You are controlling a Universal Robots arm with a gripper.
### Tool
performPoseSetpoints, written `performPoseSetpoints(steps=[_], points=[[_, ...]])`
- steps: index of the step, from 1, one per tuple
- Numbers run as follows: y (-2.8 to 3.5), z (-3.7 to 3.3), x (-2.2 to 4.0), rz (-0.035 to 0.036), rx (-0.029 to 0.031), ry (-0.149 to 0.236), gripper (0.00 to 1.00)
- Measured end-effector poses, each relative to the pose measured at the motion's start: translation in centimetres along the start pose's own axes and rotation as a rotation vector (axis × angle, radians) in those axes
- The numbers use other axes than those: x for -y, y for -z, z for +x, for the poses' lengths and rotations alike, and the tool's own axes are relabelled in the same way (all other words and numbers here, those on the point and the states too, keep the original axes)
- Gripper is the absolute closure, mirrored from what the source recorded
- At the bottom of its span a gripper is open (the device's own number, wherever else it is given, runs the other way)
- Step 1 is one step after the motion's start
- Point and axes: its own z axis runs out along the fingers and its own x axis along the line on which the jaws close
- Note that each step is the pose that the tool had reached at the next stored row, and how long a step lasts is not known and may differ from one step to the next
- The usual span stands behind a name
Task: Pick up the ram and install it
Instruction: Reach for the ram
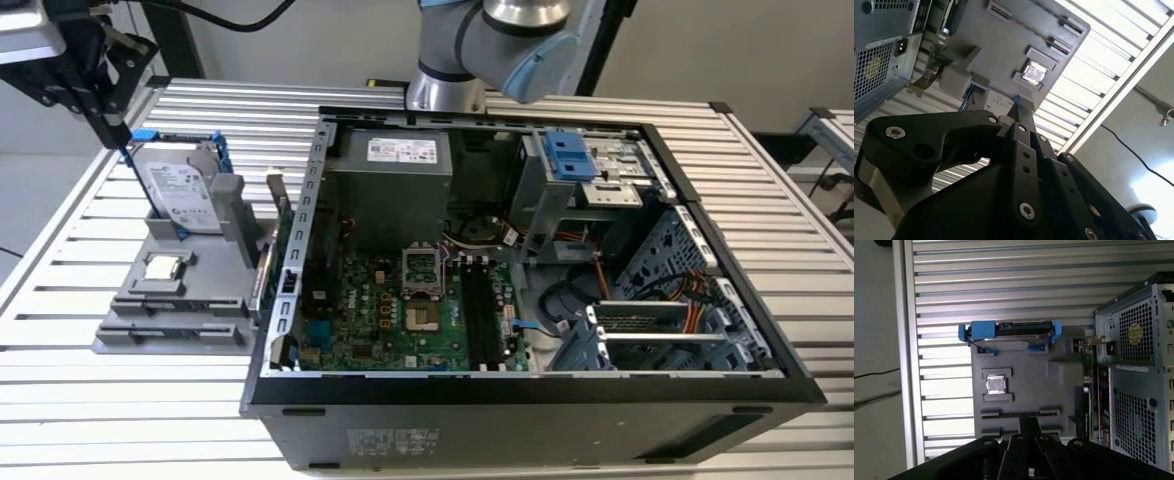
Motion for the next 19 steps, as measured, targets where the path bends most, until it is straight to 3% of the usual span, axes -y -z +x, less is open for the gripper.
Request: performPoseSetpoints(steps=[19], points=[[0.2, -0.13, 4.12, 0.0001, 0.0, -0.001, 1.0]])
